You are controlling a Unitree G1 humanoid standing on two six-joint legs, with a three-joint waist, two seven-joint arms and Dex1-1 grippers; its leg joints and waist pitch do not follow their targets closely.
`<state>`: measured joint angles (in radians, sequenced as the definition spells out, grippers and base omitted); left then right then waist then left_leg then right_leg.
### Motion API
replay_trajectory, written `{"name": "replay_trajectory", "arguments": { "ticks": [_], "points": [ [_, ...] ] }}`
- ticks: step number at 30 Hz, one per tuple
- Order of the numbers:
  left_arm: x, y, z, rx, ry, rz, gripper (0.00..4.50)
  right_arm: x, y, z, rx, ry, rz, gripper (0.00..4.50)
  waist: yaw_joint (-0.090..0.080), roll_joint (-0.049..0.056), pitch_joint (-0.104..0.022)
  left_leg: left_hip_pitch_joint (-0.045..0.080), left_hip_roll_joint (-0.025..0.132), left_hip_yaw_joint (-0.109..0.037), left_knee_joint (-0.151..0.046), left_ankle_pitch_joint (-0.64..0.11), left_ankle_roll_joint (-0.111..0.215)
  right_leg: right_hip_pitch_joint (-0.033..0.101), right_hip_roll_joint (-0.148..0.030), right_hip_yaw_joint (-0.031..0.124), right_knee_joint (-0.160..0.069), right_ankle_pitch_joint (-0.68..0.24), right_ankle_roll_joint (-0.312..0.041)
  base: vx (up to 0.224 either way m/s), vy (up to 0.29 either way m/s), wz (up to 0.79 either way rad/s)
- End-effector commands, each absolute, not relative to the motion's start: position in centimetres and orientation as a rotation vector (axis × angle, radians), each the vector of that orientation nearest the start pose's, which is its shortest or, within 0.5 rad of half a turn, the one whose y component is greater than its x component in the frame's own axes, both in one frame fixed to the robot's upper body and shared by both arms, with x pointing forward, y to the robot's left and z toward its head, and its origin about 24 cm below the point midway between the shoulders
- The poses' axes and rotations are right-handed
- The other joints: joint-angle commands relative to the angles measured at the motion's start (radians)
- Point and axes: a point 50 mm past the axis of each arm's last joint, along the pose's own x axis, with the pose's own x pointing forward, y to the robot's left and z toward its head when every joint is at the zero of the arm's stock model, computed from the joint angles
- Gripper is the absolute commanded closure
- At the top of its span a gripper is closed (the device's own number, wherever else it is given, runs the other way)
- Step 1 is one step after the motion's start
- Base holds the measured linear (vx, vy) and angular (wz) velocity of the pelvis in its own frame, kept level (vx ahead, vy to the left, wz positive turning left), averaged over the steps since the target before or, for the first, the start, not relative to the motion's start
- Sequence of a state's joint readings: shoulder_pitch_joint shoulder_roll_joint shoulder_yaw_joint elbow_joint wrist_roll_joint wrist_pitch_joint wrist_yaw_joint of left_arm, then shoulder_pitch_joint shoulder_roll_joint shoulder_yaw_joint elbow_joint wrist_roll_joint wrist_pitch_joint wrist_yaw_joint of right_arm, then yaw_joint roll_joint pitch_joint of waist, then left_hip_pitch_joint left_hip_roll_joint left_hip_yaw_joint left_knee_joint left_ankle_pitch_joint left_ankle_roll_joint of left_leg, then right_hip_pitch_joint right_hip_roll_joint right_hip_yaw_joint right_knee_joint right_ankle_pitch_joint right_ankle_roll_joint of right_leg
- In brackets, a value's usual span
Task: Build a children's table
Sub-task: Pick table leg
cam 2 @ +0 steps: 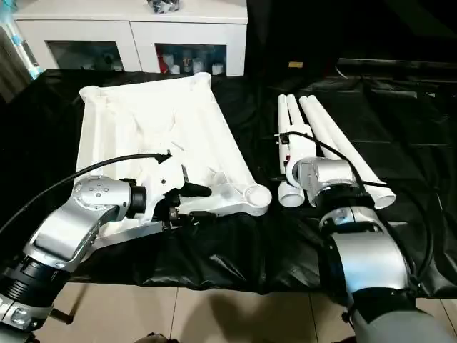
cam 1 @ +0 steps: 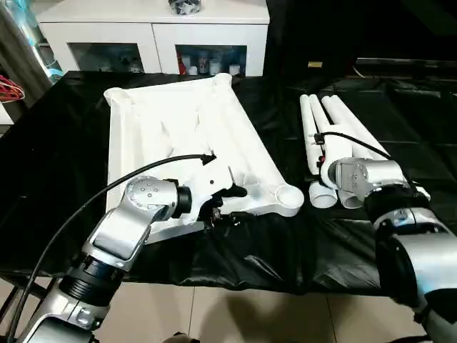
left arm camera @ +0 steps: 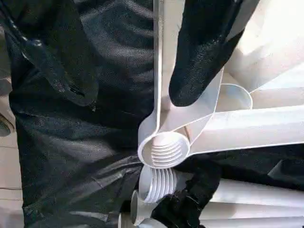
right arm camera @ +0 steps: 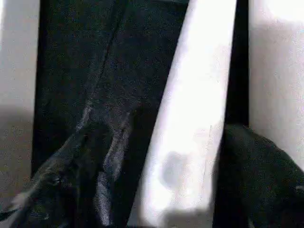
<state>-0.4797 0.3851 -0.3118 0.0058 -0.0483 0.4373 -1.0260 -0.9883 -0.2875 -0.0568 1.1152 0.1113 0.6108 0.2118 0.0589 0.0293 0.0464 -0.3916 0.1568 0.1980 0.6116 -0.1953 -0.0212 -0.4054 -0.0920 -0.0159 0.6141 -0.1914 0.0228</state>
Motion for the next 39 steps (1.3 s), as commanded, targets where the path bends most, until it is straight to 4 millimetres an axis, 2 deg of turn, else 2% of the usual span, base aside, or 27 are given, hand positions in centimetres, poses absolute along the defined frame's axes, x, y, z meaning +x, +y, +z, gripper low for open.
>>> {"name": "replay_trajectory", "arguments": {
  "ticks": [1,4,6,9,10,14,17,18,22,26,30,33,34,35,36,37,39],
  "points": [
    [29.1,9.6,11.1,0.44,0.245,-1.271,1.39,38.3,-18.5,6.8,0.007,0.759,0.092,0.76,0.003,-0.015,-0.069,0.023,0.056,-0.016,-0.066,-0.076,0.042,0.046,-0.042,0.018,-0.045,-0.021,-0.315,0.0,0.0,0.0],
    [29.2,9.5,11.3,0.439,0.243,-1.27,1.17,38.3,-18.5,6.7,0.112,0.768,0.078,0.79,0.004,-0.015,-0.069,0.023,0.056,-0.016,-0.065,-0.08,0.042,0.046,-0.042,0.019,-0.045,-0.027,-0.317,0.0,0.0,0.0],
    [29.3,9.5,11.4,0.442,0.243,-1.268,0.97,38.3,-18.7,6.7,0.141,0.768,0.063,1.11,0.004,-0.015,-0.069,0.022,0.057,-0.017,-0.066,-0.085,0.04,0.046,-0.042,0.017,-0.045,-0.032,-0.315,0.0,0.0,0.0],
    [29.4,9.6,11.4,0.443,0.241,-1.265,0.79,38.2,-18.9,6.6,0.167,0.768,0.052,1.19,0.005,-0.016,-0.07,0.022,0.056,-0.016,-0.065,-0.082,0.041,0.046,-0.041,0.017,-0.044,-0.025,-0.316,0.0,0.0,0.0],
    [29.4,9.6,11.5,0.444,0.238,-1.261,0.53,38.2,-19.1,6.5,0.2,0.77,0.042,1.54,0.005,-0.017,-0.069,0.022,0.056,-0.016,-0.065,-0.084,0.041,0.045,-0.042,0.017,-0.044,-0.027,-0.316,0.0,0.0,0.0],
    [29.8,9.5,11.7,0.446,0.224,-1.241,0.36,38.1,-19.3,6.4,0.245,0.763,0.022,1.63,0.005,-0.018,-0.069,0.022,0.055,-0.016,-0.065,-0.087,0.04,0.045,-0.041,0.017,-0.044,-0.036,-0.315,0.0,0.0,0.0],
    [30.1,9.4,11.8,0.43,0.212,-1.219,0.03,38.2,-19.5,6.6,0.279,0.755,0.016,2.04,0.005,-0.018,-0.069,0.022,0.055,-0.015,-0.065,-0.089,0.04,0.045,-0.041,0.017,-0.045,-0.037,-0.314,0.0,0.0,0.0],
    [30.4,9.3,11.9,0.419,0.205,-1.212,0.0,38.2,-19.6,6.7,0.313,0.748,0.007,2.08,0.005,-0.015,-0.07,0.023,0.055,-0.015,-0.064,-0.091,0.039,0.046,-0.042,0.017,-0.045,-0.035,-0.314,0.0,0.0,0.0],
    [31.1,8.9,12.1,0.398,0.192,-1.173,0.0,38.3,-20.0,6.9,0.364,0.728,-0.012,2.51,0.005,-0.018,-0.072,0.021,0.055,-0.015,-0.062,-0.08,0.046,0.047,-0.042,0.016,-0.044,-0.017,-0.321,0.0,0.0,0.0],
    [32.0,8.7,12.5,0.359,0.181,-1.106,0.0,38.8,-20.1,8.0,0.466,0.643,0.012,2.63,0.005,-0.017,-0.072,0.021,0.054,-0.014,-0.061,-0.085,0.053,0.048,-0.042,0.016,-0.045,-0.014,-0.324,0.0,0.0,0.0],
    [32.9,8.1,12.7,0.254,0.173,-1.053,0.0,39.4,-20.1,9.4,0.568,0.532,0.081,2.65,0.008,-0.02,-0.075,0.018,0.053,-0.011,-0.055,-0.059,0.082,0.05,-0.04,0.014,-0.041,0.034,-0.34,0.0,0.0,0.0],
    [34.2,6.7,13.5,0.037,0.152,-0.954,0.0,39.6,-20.3,10.8,0.66,0.401,0.217,2.65,0.012,-0.023,-0.077,0.014,0.055,-0.009,-0.05,-0.035,0.111,0.053,-0.04,0.014,-0.036,0.086,-0.361,0.0,0.0,0.0],
    [34.6,6.3,13.9,-0.012,0.133,-0.923,0.0,39.5,-20.4,11.1,0.688,0.376,0.257,2.66,0.019,-0.021,-0.082,0.014,0.055,-0.012,-0.046,-0.02,0.126,0.057,-0.041,0.013,-0.032,0.121,-0.369,0.0,0.0,0.0],
    [34.7,6.2,14.0,-0.022,0.13,-0.915,0.0,39.4,-20.4,11.2,0.692,0.368,0.269,2.66,0.019,-0.021,-0.082,0.014,0.055,-0.012,-0.046,-0.02,0.126,0.057,-0.041,0.013,-0.032,0.121,-0.369,0.0,0.0,0.0],
    [35.4,5.5,14.7,-0.128,0.117,-0.845,0.0,39.1,-20.5,12.1,0.718,0.268,0.394,2.66,0.029,-0.022,-0.082,0.009,0.056,-0.012,-0.042,0.008,0.157,0.055,-0.038,0.009,-0.029,0.163,-0.37,0.0,0.0,0.0],
    [35.4,5.5,14.7,-0.137,0.117,-0.84,0.0,39.0,-20.4,12.2,0.719,0.258,0.405,2.66,0.038,-0.025,-0.084,0.012,0.062,-0.015,-0.039,0.02,0.171,0.053,-0.043,0.009,-0.027,0.176,-0.369,0.0,0.0,0.0],
    [35.7,4.9,15.2,-0.247,0.143,-0.835,0.0,38.0,-20.1,12.8,0.719,0.195,0.555,2.66,0.043,-0.024,-0.08,0.01,0.058,-0.012,-0.039,0.005,0.175,0.05,-0.042,0.008,-0.032,0.124,-0.365,0.0,0.0,0.0]
  ]
}}
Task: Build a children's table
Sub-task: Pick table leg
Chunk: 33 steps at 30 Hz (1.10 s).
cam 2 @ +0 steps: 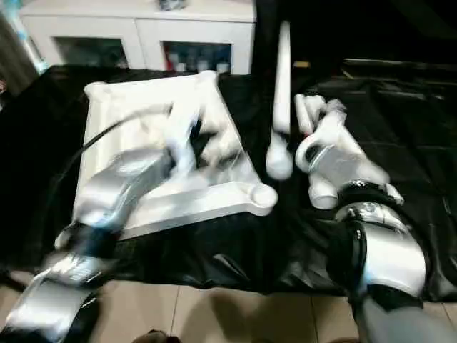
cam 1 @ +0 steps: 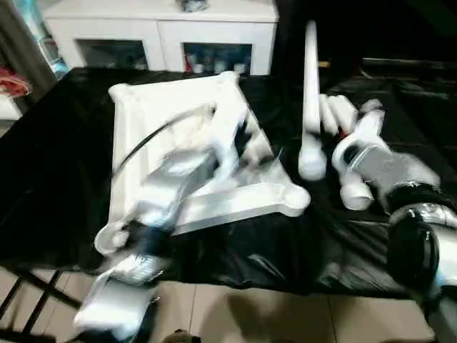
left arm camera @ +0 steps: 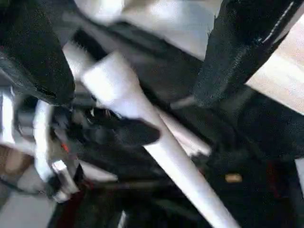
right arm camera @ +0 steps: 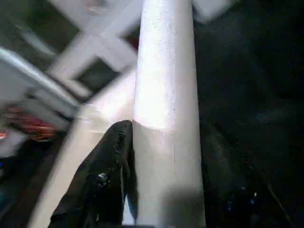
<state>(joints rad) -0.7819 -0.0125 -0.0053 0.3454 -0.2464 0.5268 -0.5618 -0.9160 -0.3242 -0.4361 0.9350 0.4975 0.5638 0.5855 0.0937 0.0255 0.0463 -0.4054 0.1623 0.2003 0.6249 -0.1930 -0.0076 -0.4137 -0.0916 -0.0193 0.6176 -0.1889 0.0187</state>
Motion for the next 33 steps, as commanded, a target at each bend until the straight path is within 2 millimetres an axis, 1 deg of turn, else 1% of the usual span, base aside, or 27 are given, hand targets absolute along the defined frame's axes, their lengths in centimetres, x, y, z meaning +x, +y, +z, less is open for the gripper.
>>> {"name": "replay_trajectory", "arguments": {
  "ticks": [1,2,3,4,5,6,7,8,9,10,11,13,14,15,17,18,19,20,22,24,25,26,27,29,30,32,33],
  "points": [
    [35.8,4.3,15.6,-0.32,0.158,-0.849,0.0,36.8,-19.7,13.0,0.686,0.151,0.667,2.66,0.018,-0.018,-0.08,0.029,0.056,-0.016,-0.052,-0.004,0.162,0.059,-0.045,0.013,-0.036,0.111,-0.344,0.0,0.0,0.0],
    [35.8,4.2,15.7,-0.335,0.161,-0.853,0.0,36.5,-19.6,13.1,0.677,0.143,0.691,2.66,0.02,-0.02,-0.078,0.029,0.059,-0.018,-0.055,-0.003,0.162,0.059,-0.046,0.013,-0.04,0.104,-0.339,0.0,0.0,0.0],
    [35.8,4.1,15.8,-0.346,0.163,-0.857,0.0,36.3,-19.6,13.1,0.67,0.136,0.71,2.66,0.025,-0.022,-0.079,0.03,0.059,-0.018,-0.056,-0.006,0.158,0.055,-0.045,0.011,-0.041,0.072,-0.336,0.0,0.0,0.0],
    [35.6,3.3,16.6,-0.439,0.177,-0.913,0.0,34.7,-19.5,13.4,0.667,0.08,0.815,2.66,0.028,-0.019,-0.077,0.03,0.06,-0.018,-0.058,-0.024,0.144,0.053,-0.047,0.013,-0.047,0.029,-0.33,0.0,0.0,0.0],
    [35.6,3.3,16.6,-0.439,0.177,-0.913,0.0,34.7,-19.5,13.4,0.667,0.08,0.815,2.66,0.029,-0.021,-0.075,0.031,0.059,-0.017,-0.06,-0.034,0.135,0.054,-0.047,0.013,-0.048,0.012,-0.329,0.0,0.0,0.0],
    [35.5,2.9,17.1,-0.489,0.181,-0.942,0.0,34.0,-19.5,13.6,0.676,0.056,0.859,2.66,0.03,-0.022,-0.074,0.031,0.061,-0.018,-0.063,-0.048,0.123,0.053,-0.047,0.013,-0.051,-0.016,-0.325,0.0,0.0,0.0],
    [35.3,2.6,17.5,-0.54,0.187,-0.968,0.0,33.4,-19.5,13.9,0.681,0.027,0.9,2.67,0.033,-0.017,-0.074,0.033,0.062,-0.019,-0.064,-0.06,0.114,0.05,-0.047,0.013,-0.054,-0.038,-0.322,0.0,0.0,0.0],
    [35.3,2.5,17.8,-0.567,0.19,-0.987,0.0,33.1,-19.5,14.1,0.685,0.017,0.924,2.67,0.034,-0.014,-0.073,0.031,0.06,-0.021,-0.067,-0.068,0.103,0.051,-0.048,0.012,-0.054,-0.054,-0.317,0.0,0.0,0.0],
    [35.2,2.3,18.1,-0.598,0.193,-1.005,0.0,32.7,-19.4,14.3,0.687,0.009,0.946,2.67,0.034,-0.014,-0.071,0.032,0.061,-0.021,-0.069,-0.079,0.098,0.048,-0.047,0.012,-0.058,-0.071,-0.311,0.0,0.0,0.0],
    [35.2,2.3,18.1,-0.598,0.193,-1.005,0.0,32.7,-19.4,14.3,0.687,0.009,0.946,2.67,0.034,-0.015,-0.071,0.033,0.061,-0.021,-0.069,-0.088,0.092,0.049,-0.049,0.012,-0.059,-0.083,-0.307,0.0,0.0,0.0],
    [35.0,2.0,18.6,-0.625,0.198,-1.03,0.0,32.0,-19.2,14.4,0.678,0.007,0.987,2.67,0.033,-0.014,-0.069,0.032,0.06,-0.022,-0.072,-0.105,0.082,0.048,-0.049,0.013,-0.064,-0.108,-0.296,0.0,0.0,0.0],
    [34.9,1.8,18.9,-0.636,0.2,-1.047,0.0,31.5,-19.1,14.4,0.666,0.012,1.012,2.67,0.031,-0.016,-0.064,0.032,0.059,-0.025,-0.078,-0.131,0.07,0.048,-0.051,0.015,-0.072,-0.144,-0.276,0.0,0.0,0.0],
    [34.9,1.7,19.0,-0.639,0.199,-1.052,0.0,31.2,-18.9,14.4,0.658,0.017,1.026,2.67,0.026,-0.015,-0.064,0.032,0.057,-0.027,-0.08,-0.144,0.059,0.048,-0.053,0.015,-0.076,-0.169,-0.267,0.0,0.0,0.0],
    [34.8,1.6,19.3,-0.657,0.192,-1.06,0.17,31.0,-18.8,14.3,0.651,0.022,1.034,2.67,0.022,-0.017,-0.063,0.031,0.057,-0.027,-0.082,-0.143,0.049,0.049,-0.054,0.016,-0.078,-0.177,-0.258,0.0,0.0,0.0],
    [34.7,1.5,19.8,-0.682,0.175,-1.071,0.28,30.8,-18.7,14.3,0.644,0.031,1.037,2.67,0.017,-0.019,-0.065,0.031,0.056,-0.029,-0.082,-0.129,0.047,0.051,-0.053,0.015,-0.078,-0.169,-0.252,0.0,0.0,0.0],
    [34.7,1.5,19.9,-0.686,0.173,-1.072,0.34,30.8,-18.7,14.2,0.644,0.034,1.036,2.67,0.015,-0.022,-0.065,0.028,0.055,-0.029,-0.082,-0.117,0.049,0.053,-0.054,0.015,-0.077,-0.154,-0.253,0.0,0.0,0.0],
    [34.8,1.6,20.0,-0.691,0.173,-1.066,0.45,30.8,-18.6,14.0,0.637,0.048,1.031,2.67,0.014,-0.02,-0.066,0.029,0.056,-0.029,-0.081,-0.108,0.053,0.051,-0.054,0.015,-0.075,-0.141,-0.258,0.0,0.0,0.0],
    [34.8,1.6,20.0,-0.686,0.173,-1.062,0.56,30.8,-18.6,14.0,0.633,0.052,1.031,2.67,0.013,-0.023,-0.066,0.029,0.056,-0.028,-0.081,-0.105,0.057,0.052,-0.053,0.015,-0.076,-0.137,-0.259,0.0,0.0,0.0],
    [34.8,1.6,20.1,-0.688,0.174,-1.052,0.76,30.8,-18.4,14.0,0.625,0.059,1.031,2.67,0.014,-0.02,-0.067,0.029,0.056,-0.027,-0.079,-0.087,0.068,0.051,-0.053,0.015,-0.074,-0.114,-0.263,0.0,0.0,0.0],
    [34.8,1.6,20.2,-0.698,0.173,-1.044,0.91,30.7,-18.3,14.1,0.622,0.057,1.033,2.67,0.014,-0.021,-0.067,0.029,0.055,-0.027,-0.078,-0.078,0.073,0.053,-0.053,0.015,-0.073,-0.103,-0.263,0.0,0.0,0.0],
    [34.8,1.7,20.2,-0.702,0.173,-1.04,1.13,30.7,-18.2,14.2,0.62,0.056,1.035,2.67,0.013,-0.021,-0.066,0.029,0.055,-0.027,-0.079,-0.076,0.075,0.052,-0.052,0.015,-0.073,-0.1,-0.263,0.0,0.0,0.0],
    [34.8,1.7,20.3,-0.703,0.171,-1.038,1.13,30.7,-18.2,14.3,0.618,0.055,1.038,2.67,0.014,-0.022,-0.067,0.029,0.055,-0.026,-0.078,-0.072,0.078,0.053,-0.052,0.015,-0.072,-0.094,-0.263,0.0,0.0,0.0],
    [34.8,1.7,20.3,-0.704,0.17,-1.038,1.22,30.7,-18.1,14.3,0.617,0.054,1.038,2.67,0.014,-0.023,-0.067,0.028,0.055,-0.026,-0.078,-0.071,0.079,0.053,-0.052,0.015,-0.072,-0.094,-0.263,0.0,0.0,0.0],
    [34.8,1.7,20.3,-0.709,0.171,-1.035,1.29,30.7,-18.1,14.3,0.613,0.057,1.041,2.67,0.014,-0.022,-0.065,0.029,0.056,-0.027,-0.079,-0.082,0.076,0.052,-0.052,0.015,-0.074,-0.112,-0.261,0.0,0.0,0.0],
    [34.8,1.7,20.3,-0.711,0.171,-1.034,1.48,30.7,-18.1,14.3,0.612,0.057,1.041,2.67,0.014,-0.021,-0.065,0.03,0.057,-0.027,-0.08,-0.088,0.073,0.051,-0.053,0.015,-0.075,-0.121,-0.259,0.0,0.0,0.0],
    [34.8,1.7,20.3,-0.718,0.171,-1.035,1.62,30.7,-18.0,14.2,0.611,0.062,1.042,2.67,0.014,-0.023,-0.064,0.03,0.057,-0.027,-0.081,-0.1,0.065,0.051,-0.054,0.016,-0.077,-0.142,-0.254,0.0,0.0,0.0],
    [34.7,1.7,20.3,-0.718,0.171,-1.035,1.67,30.7,-18.0,14.2,0.611,0.062,1.042,2.67,0.014,-0.022,-0.064,0.03,0.057,-0.027,-0.082,-0.102,0.063,0.051,-0.053,0.016,-0.078,-0.146,-0.253,0.0,0.0,0.0]
  ]
}}
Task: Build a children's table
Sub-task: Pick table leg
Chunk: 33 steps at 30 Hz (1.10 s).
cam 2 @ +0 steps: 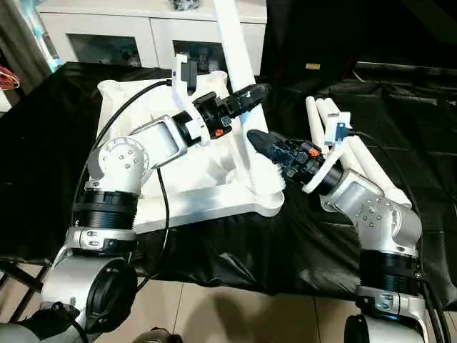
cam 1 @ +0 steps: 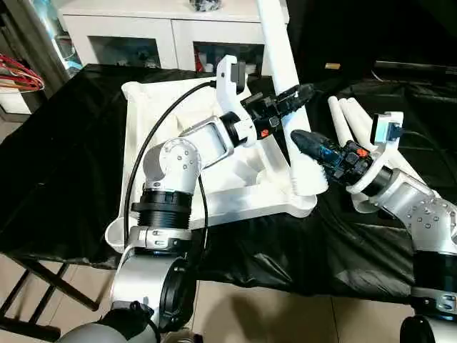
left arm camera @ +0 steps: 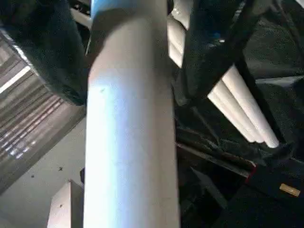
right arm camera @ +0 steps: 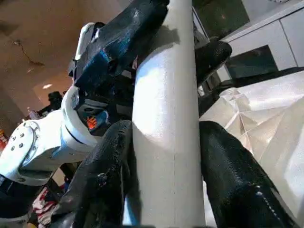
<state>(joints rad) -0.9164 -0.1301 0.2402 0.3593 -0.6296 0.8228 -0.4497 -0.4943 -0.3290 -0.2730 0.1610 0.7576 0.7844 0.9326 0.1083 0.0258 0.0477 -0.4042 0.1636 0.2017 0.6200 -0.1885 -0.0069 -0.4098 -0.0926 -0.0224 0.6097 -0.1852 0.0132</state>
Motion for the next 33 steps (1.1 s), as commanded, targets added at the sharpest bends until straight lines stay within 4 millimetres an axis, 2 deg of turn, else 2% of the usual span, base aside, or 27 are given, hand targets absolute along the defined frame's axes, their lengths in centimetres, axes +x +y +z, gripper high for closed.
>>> {"name": "replay_trajectory", "arguments": {
  "ticks": [1,2,5,8,14,18,19,21,27,31,33],
  "points": [
    [34.7,1.7,20.3,-0.721,0.17,-1.035,1.78,30.7,-18.0,14.2,0.61,0.063,1.042,2.67,-0.002,-0.023,-0.064,0.029,0.056,-0.028,-0.078,-0.111,0.058,0.046,-0.052,0.019,-0.071,-0.154,-0.244,0.0,0.0,0.0],
    [34.7,1.7,20.4,-0.728,0.166,-1.039,2.01,30.7,-18.0,14.2,0.609,0.065,1.041,2.67,-0.002,-0.023,-0.064,0.028,0.055,-0.028,-0.077,-0.11,0.057,0.047,-0.052,0.019,-0.07,-0.152,-0.243,0.0,0.0,0.0],
    [34.7,1.8,20.5,-0.723,0.147,-1.043,2.14,30.6,-17.9,14.2,0.609,0.068,1.041,2.67,-0.002,-0.022,-0.066,0.028,0.055,-0.029,-0.077,-0.099,0.06,0.047,-0.052,0.019,-0.069,-0.134,-0.241,0.0,0.0,0.0],
    [34.6,1.7,20.6,-0.726,0.142,-1.056,2.48,30.7,-17.8,14.2,0.609,0.069,1.043,2.67,-0.002,-0.022,-0.065,0.028,0.055,-0.028,-0.077,-0.097,0.062,0.047,-0.052,0.019,-0.068,-0.128,-0.244,0.0,0.0,0.0],
    [34.7,1.8,20.7,-0.736,0.135,-1.041,2.61,30.7,-17.9,14.2,0.604,0.074,1.046,2.67,-0.002,-0.023,-0.065,0.028,0.055,-0.028,-0.077,-0.103,0.057,0.048,-0.052,0.02,-0.068,-0.134,-0.243,0.0,0.0,0.0],
    [34.9,1.9,20.5,-0.685,0.138,-1.024,2.62,30.8,-18.0,14.3,0.557,0.086,1.037,2.67,-0.001,-0.025,-0.065,0.028,0.055,-0.029,-0.077,-0.099,0.058,0.048,-0.052,0.019,-0.069,-0.134,-0.239,0.0,0.0,0.0],
    [34.9,1.9,20.5,-0.651,0.133,-1.033,2.62,30.9,-18.0,14.2,0.538,0.1,1.029,2.32,-0.002,-0.026,-0.065,0.027,0.054,-0.028,-0.076,-0.097,0.059,0.048,-0.052,0.02,-0.07,-0.137,-0.237,0.0,0.0,0.0],
    [34.8,1.9,20.5,-0.63,0.129,-1.037,2.62,31.0,-18.0,14.2,0.533,0.105,1.023,1.94,-0.002,-0.025,-0.064,0.027,0.055,-0.028,-0.077,-0.095,0.059,0.047,-0.052,0.02,-0.069,-0.14,-0.233,0.0,0.0,0.0],
    [34.2,1.2,20.8,-0.464,0.099,-1.127,2.62,30.9,-18.2,14.7,0.474,0.17,1.074,1.45,-0.002,-0.03,-0.064,0.029,0.056,-0.027,-0.076,-0.086,0.062,0.048,-0.052,0.021,-0.067,-0.129,-0.236,0.0,0.0,0.0],
    [33.8,0.9,20.9,-0.426,0.091,-1.174,2.62,30.7,-18.1,14.6,0.437,0.219,1.117,1.34,-0.001,-0.031,-0.064,0.028,0.055,-0.026,-0.074,-0.078,0.066,0.05,-0.052,0.021,-0.066,-0.123,-0.245,0.0,0.0,0.0],
    [33.5,0.7,20.9,-0.406,0.083,-1.215,2.62,30.5,-18.1,14.5,0.41,0.262,1.142,1.34,-0.002,-0.035,-0.064,0.027,0.055,-0.025,-0.073,-0.079,0.069,0.05,-0.053,0.022,-0.066,-0.122,-0.247,0.0,0.0,0.0]
  ]
}}
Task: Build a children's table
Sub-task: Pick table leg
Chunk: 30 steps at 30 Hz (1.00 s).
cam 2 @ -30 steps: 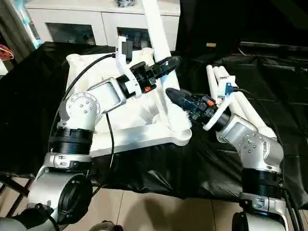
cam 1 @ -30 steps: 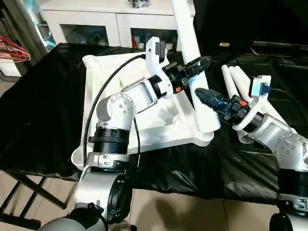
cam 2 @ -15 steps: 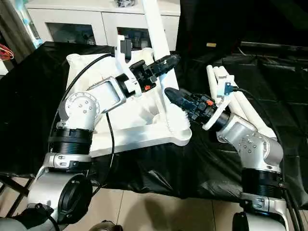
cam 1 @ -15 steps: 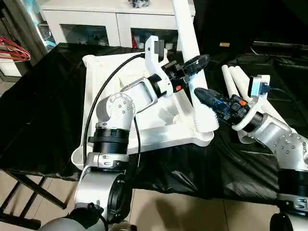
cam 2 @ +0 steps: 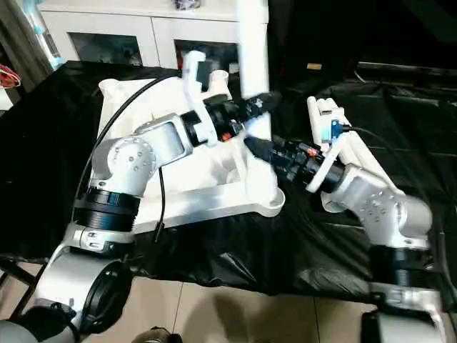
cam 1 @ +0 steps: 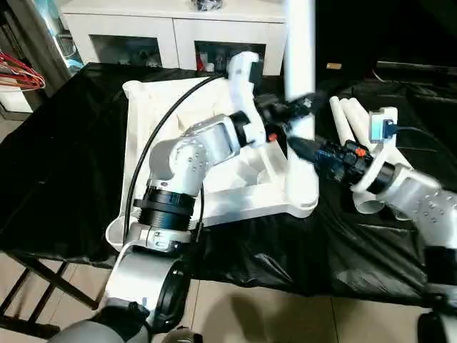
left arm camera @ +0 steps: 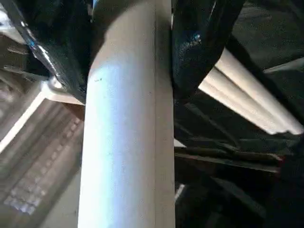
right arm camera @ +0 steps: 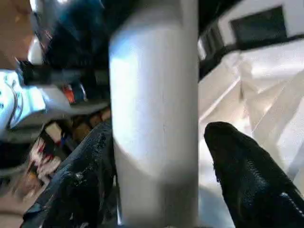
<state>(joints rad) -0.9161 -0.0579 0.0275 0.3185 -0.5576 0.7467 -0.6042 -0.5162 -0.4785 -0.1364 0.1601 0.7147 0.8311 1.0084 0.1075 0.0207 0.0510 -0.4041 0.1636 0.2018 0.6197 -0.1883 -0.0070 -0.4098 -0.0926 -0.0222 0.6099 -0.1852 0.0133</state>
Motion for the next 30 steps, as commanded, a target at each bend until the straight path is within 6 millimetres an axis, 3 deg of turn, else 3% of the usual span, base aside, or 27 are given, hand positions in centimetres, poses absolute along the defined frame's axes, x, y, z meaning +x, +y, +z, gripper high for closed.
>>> {"name": "replay_trajectory", "arguments": {
  "ticks": [1,6,7,10,11,22,30],
  "points": [
    [33.4,0.7,21.0,-0.391,0.083,-1.24,2.62,30.4,-18.1,14.3,0.392,0.289,1.155,1.34,0.0,-0.029,-0.067,0.028,0.056,-0.026,-0.073,-0.08,0.069,0.05,-0.053,0.021,-0.065,-0.126,-0.247,0.0,0.0,0.0],
    [33.1,0.6,21.0,-0.365,0.081,-1.281,2.62,30.4,-18.0,14.1,0.353,0.335,1.177,1.34,-0.004,-0.031,-0.067,0.028,0.057,-0.026,-0.071,-0.072,0.07,0.05,-0.052,0.022,-0.06,-0.099,-0.265,0.0,0.0,0.0],
    [33.0,0.6,20.9,-0.357,0.082,-1.292,2.62,30.4,-18.0,14.2,0.341,0.342,1.188,1.34,-0.005,-0.035,-0.068,0.028,0.057,-0.025,-0.071,-0.071,0.071,0.051,-0.053,0.022,-0.06,-0.094,-0.268,0.0,0.0,0.0],
    [33.0,0.6,20.9,-0.351,0.083,-1.3,2.62,30.4,-18.0,14.2,0.333,0.347,1.196,1.34,-0.004,-0.033,-0.068,0.029,0.058,-0.025,-0.07,-0.06,0.077,0.051,-0.053,0.022,-0.057,-0.074,-0.28,0.0,0.0,0.0],
    [32.9,0.6,20.8,-0.341,0.087,-1.311,2.62,30.4,-17.9,14.2,0.324,0.352,1.205,1.34,-0.005,-0.037,-0.068,0.028,0.057,-0.024,-0.069,-0.057,0.08,0.053,-0.053,0.022,-0.056,-0.065,-0.283,0.0,0.0,0.0],
    [32.7,0.9,20.1,-0.286,0.108,-1.342,2.62,30.5,-17.8,13.4,0.259,0.413,1.218,1.34,-0.003,-0.039,-0.069,0.029,0.058,-0.024,-0.066,-0.045,0.087,0.054,-0.054,0.022,-0.051,-0.053,-0.295,0.0,0.0,0.0],
    [32.6,0.9,20.0,-0.279,0.11,-1.355,2.62,30.4,-17.7,13.1,0.255,0.44,1.231,2.16,0.0,-0.041,-0.07,0.03,0.057,-0.023,-0.062,-0.034,0.099,0.054,-0.053,0.022,-0.047,-0.04,-0.301,0.0,0.0,0.0]
  ]
}}
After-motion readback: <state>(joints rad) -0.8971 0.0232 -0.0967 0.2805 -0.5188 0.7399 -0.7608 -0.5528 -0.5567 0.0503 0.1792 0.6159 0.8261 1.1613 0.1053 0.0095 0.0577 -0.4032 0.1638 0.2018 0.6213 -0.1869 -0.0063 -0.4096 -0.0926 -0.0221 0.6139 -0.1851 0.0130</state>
